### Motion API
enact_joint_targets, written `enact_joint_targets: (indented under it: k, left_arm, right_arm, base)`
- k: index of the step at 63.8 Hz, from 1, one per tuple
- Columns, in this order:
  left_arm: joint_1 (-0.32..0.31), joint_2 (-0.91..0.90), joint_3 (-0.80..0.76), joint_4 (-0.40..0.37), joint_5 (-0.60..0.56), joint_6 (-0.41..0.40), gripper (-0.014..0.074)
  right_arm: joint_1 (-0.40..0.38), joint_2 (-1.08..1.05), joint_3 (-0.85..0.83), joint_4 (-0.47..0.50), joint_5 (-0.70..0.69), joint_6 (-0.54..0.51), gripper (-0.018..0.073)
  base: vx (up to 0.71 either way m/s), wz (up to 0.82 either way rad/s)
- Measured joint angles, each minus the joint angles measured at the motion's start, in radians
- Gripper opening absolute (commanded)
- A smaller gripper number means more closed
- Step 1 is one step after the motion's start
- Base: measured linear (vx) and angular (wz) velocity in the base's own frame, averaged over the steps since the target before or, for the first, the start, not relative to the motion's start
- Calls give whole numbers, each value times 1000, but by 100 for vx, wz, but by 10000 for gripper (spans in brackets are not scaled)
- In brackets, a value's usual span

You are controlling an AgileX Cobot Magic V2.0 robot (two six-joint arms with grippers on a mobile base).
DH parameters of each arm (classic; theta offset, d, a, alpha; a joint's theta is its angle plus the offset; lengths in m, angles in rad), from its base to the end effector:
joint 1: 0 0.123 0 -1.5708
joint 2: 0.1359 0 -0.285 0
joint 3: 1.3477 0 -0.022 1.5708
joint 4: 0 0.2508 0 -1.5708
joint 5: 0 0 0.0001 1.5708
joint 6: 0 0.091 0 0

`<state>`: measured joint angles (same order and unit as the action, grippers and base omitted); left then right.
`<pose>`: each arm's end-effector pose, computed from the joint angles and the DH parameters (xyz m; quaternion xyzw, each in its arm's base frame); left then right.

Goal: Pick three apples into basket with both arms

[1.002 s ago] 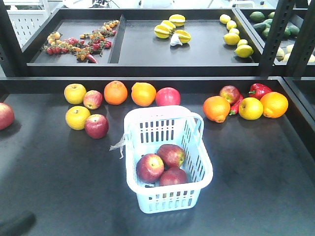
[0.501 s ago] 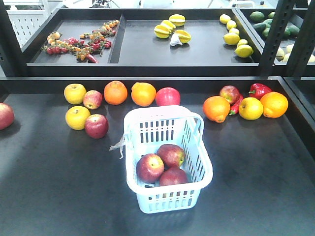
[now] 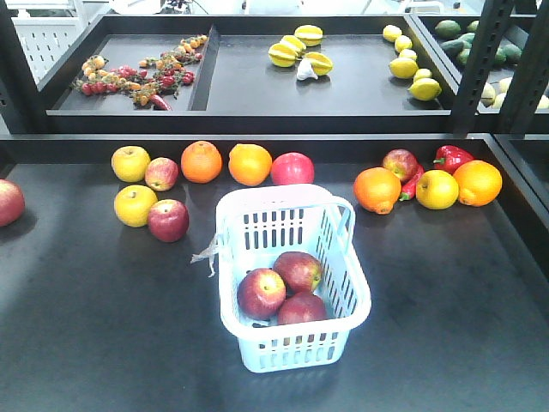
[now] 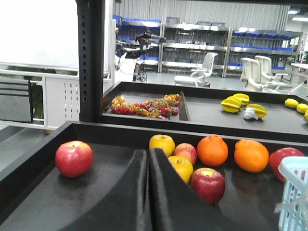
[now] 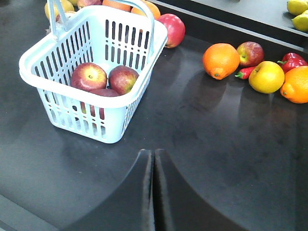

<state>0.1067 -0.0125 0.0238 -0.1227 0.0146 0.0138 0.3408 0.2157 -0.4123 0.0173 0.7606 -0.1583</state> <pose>0.0561 0.0058 0.2045 -0.0731 0.6812 -0.0014 0.7285 0.0447 0.0170 0.2707 -0.2087 0.8282 0.0557 0.5172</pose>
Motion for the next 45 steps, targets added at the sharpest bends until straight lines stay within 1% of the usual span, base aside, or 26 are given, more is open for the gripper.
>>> enact_joint_targets:
  k: [2,5,11,45]
  left_arm:
    - [0,0,0,26,0,-32,-6]
    - [0,0,0,42,0,-60,-6]
    - [0,0,0,56,0,-87,-6]
    - [0,0,0,60,0,-95,-6]
  right_arm:
    - [0,0,0,0,0,0,-4]
    - [0,0,0,0,0,0,-4]
    - [0,0,0,0,0,0,-4]
    - [0,0,0,0,0,0,-4]
  base:
    - [0,0]
    - [0,0]
    - [0,0]
    - [0,0]
